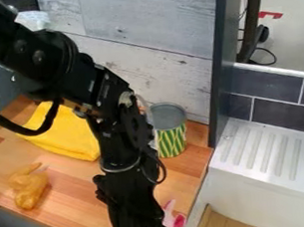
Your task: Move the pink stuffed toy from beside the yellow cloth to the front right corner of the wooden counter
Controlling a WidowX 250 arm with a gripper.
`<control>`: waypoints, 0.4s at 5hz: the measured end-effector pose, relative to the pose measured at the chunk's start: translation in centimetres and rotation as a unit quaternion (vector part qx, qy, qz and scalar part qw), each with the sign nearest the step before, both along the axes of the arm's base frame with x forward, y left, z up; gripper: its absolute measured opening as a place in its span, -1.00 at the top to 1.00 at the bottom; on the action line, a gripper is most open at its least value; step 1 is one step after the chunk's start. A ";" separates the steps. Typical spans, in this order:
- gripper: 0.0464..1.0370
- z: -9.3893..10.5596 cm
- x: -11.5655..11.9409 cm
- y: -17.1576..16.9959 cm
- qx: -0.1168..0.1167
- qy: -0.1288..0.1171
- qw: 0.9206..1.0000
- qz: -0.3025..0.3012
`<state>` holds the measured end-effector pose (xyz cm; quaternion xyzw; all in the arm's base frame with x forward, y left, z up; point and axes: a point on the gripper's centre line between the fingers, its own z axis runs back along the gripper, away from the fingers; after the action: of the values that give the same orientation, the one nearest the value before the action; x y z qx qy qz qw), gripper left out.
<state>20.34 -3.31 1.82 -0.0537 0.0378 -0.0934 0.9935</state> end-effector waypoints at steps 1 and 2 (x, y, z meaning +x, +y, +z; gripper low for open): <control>0.92 0.5 0.3 0.9 0.029 -0.017 0.999 0.004; 0.85 0.7 0.2 1.5 0.045 -0.015 0.999 -0.009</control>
<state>20.56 -1.81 2.51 -0.0069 0.0274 -0.1013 0.9945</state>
